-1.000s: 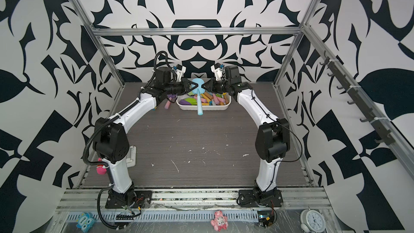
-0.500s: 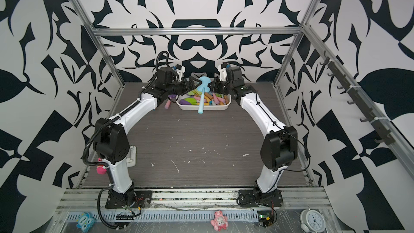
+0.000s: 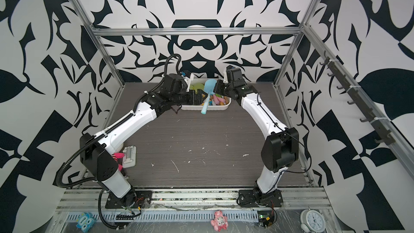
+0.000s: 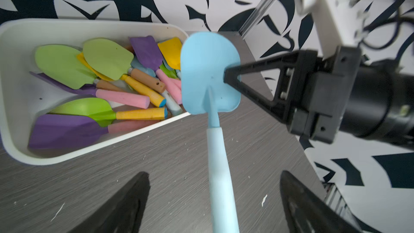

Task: Take the shovel out of the storage box
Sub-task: Place the shovel at the center of the board.

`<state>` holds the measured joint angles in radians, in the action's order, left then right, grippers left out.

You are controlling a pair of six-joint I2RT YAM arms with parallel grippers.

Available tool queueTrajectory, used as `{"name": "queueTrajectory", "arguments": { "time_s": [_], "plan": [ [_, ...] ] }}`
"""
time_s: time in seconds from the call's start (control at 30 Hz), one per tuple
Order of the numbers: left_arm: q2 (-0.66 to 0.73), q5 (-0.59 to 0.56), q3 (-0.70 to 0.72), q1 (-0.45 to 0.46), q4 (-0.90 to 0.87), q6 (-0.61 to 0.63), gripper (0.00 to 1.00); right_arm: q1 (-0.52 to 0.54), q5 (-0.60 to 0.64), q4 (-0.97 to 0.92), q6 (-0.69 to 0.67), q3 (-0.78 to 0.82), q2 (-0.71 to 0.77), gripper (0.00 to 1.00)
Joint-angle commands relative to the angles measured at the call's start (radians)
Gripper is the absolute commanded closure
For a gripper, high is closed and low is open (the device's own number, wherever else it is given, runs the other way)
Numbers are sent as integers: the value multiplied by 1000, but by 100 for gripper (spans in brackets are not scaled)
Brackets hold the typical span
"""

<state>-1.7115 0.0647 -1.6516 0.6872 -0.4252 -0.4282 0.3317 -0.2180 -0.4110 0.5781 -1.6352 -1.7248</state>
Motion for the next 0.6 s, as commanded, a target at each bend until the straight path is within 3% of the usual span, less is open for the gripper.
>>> {"name": "queueTrajectory", "arguments": {
  "time_s": [0.0,0.2,0.57],
  "plan": [
    [-53,-105,-69,26,-152,71,9,10,26,5,21,-53,-5,100],
    [-132,-138,-147,61,-221,94,14,14,29,-1,29,-49,-2,100],
    [-199,-153,-192,84,-256,117,39,23,42,-4,35,-37,7,100]
  ]
}}
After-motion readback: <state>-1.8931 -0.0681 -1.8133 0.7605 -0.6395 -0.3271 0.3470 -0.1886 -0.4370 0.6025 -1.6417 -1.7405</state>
